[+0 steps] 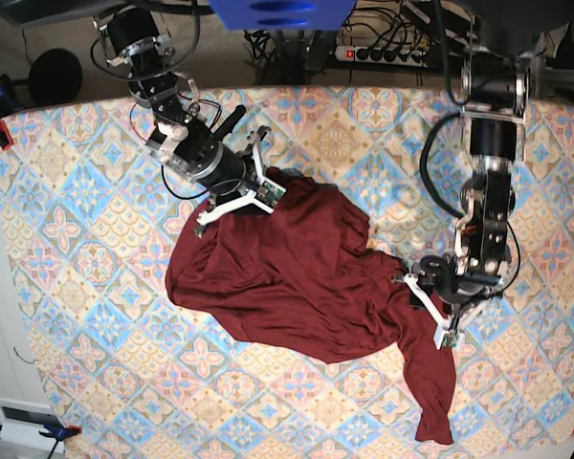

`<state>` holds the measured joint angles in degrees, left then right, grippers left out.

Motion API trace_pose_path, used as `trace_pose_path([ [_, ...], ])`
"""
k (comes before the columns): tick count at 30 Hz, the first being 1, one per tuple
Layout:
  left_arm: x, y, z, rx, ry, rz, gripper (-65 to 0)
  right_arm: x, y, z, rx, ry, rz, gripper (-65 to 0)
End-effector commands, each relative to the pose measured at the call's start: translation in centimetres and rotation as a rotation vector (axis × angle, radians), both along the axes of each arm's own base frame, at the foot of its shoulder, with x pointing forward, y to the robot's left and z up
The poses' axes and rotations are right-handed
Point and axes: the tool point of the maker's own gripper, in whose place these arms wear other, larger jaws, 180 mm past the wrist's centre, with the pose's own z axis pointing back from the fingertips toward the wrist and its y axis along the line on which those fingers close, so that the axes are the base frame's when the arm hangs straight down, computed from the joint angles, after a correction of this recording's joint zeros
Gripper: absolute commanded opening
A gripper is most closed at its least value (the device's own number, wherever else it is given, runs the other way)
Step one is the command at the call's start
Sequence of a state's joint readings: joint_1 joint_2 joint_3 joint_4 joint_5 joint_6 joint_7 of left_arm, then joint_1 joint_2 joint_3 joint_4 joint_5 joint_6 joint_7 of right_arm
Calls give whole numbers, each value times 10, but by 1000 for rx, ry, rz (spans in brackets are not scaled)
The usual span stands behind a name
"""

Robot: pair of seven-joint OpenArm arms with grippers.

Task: Layout the t-shirt on the table in an organized manner, then fold the t-shirt properly
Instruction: 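Move the left gripper with the shirt toward the right gripper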

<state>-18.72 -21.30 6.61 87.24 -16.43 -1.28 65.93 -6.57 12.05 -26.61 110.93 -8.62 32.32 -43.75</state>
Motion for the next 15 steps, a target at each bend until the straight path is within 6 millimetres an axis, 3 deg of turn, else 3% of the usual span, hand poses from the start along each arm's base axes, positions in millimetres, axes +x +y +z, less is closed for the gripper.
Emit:
trace_pose_path([
  [1,0,3,15,-26,-37,7,-334,11,4,16,29,-50,6,-650],
  [5,-31,-18,-6,-137,36,-26,-334,33,1,31,23,-104,0,-650],
  [8,-44,-24,-24,-171,89,-31,-315,41,-2,27,11,-98,-9,-650],
  [12,-45,-38,-32,-224,106,-22,-183,51,-5,33,4,-120,-16,-648],
  [15,-45,-53,-33,-259,106,-30,-118,60,-13,37,1,-132,-41,-604],
])
